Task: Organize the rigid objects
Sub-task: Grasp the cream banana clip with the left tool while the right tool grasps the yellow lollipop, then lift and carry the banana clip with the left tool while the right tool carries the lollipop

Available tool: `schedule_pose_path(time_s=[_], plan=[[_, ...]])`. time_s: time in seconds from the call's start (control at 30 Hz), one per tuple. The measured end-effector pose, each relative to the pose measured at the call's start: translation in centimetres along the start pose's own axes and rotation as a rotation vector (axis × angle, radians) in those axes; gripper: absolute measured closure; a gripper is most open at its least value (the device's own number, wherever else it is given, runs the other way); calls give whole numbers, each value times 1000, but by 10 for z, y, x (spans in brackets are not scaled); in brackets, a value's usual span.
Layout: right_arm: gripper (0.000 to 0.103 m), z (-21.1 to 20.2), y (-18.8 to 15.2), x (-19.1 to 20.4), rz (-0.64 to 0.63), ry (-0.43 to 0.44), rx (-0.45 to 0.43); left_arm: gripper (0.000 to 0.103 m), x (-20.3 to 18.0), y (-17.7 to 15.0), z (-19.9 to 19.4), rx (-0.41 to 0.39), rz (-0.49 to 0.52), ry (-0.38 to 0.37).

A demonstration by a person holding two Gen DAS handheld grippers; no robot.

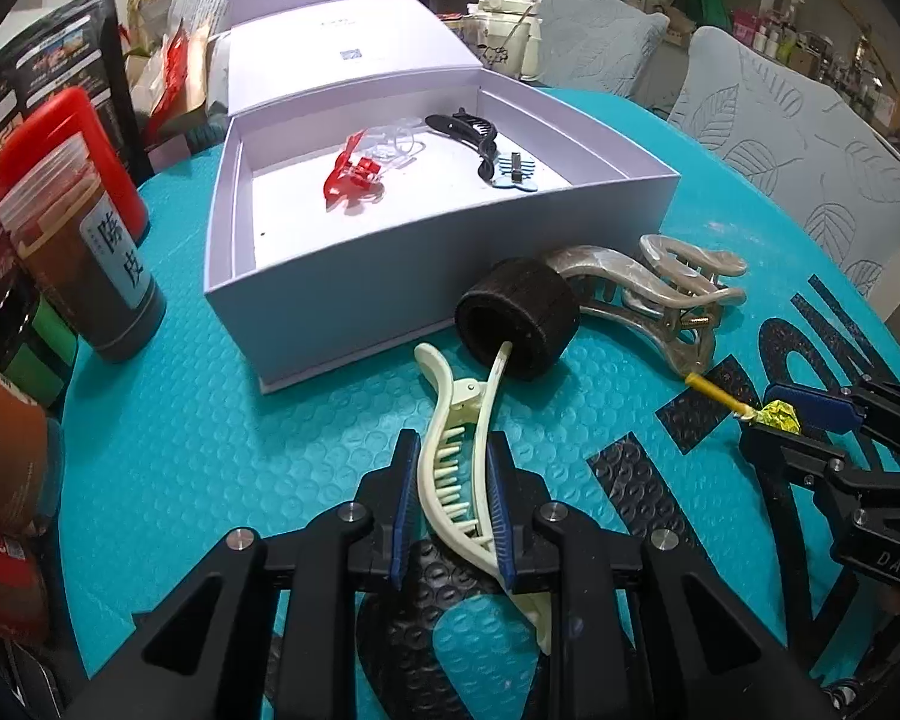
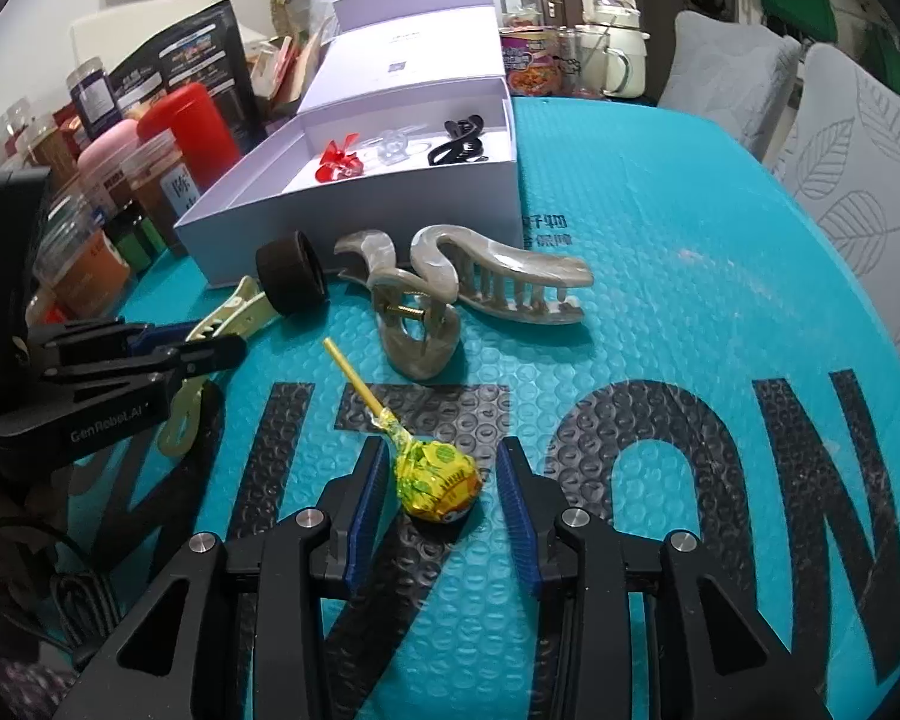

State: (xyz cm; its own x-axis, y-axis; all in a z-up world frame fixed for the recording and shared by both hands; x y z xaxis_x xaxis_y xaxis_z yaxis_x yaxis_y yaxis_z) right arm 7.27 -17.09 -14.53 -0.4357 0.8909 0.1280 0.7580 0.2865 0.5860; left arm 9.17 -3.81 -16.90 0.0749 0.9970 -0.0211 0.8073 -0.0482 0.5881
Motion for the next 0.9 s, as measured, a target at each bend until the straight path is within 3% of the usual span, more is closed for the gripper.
schedule_pose_path(time_s=[0.1, 0.17, 0.33, 0.9], plan=[[68, 1, 0, 1, -12, -15, -6, 81, 1, 1, 0, -16, -17, -8], [78, 1, -1, -1, -14, -39, -10, 82, 2, 1, 0, -18, -31, -17], [78, -4, -1, -3, 35, -14, -18, 82, -1, -1, -5, 3, -79, -94], [78, -28, -8, 21, 15, 41, -60, 82, -13, -2, -53, -80, -53, -77]])
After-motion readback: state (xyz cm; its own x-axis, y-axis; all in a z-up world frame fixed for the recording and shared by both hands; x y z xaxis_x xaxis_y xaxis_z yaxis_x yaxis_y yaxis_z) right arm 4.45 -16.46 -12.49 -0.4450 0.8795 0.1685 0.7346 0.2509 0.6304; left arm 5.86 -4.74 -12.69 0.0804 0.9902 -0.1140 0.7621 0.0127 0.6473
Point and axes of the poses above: each gripper's, at about its wrist camera, not at the fingertips, and z roughly the way its jaws point, x to its left, y to its top, the point moved 10 cm from there along z, roughly the way its jaws point
